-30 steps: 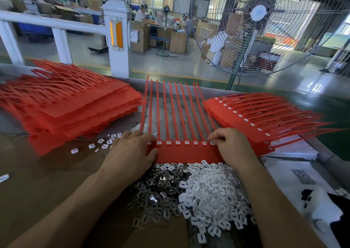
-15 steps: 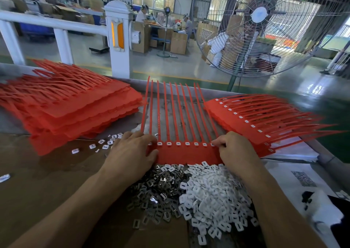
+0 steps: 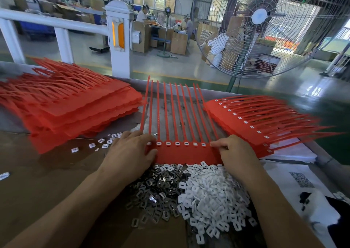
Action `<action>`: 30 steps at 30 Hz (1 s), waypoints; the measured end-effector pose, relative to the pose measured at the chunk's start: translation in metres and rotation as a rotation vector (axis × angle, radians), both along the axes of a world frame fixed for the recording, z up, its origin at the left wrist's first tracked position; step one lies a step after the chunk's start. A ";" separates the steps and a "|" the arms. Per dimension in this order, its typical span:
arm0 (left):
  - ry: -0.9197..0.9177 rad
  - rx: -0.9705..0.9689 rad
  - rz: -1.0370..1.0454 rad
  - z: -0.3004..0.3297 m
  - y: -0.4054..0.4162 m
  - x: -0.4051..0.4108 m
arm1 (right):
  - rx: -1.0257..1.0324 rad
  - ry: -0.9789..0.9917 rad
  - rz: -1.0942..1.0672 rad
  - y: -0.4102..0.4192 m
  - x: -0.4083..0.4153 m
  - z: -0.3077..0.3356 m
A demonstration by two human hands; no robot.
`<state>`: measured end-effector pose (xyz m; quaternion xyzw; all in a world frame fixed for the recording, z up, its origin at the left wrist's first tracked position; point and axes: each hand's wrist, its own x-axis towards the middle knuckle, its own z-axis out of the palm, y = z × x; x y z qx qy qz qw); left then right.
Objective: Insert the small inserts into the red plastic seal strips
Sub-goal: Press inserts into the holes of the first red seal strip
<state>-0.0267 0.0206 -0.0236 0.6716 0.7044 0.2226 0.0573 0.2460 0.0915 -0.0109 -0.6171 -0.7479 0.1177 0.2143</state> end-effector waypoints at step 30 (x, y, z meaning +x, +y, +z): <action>0.021 -0.015 0.002 0.000 0.000 0.000 | -0.146 -0.033 0.332 -0.014 -0.002 0.013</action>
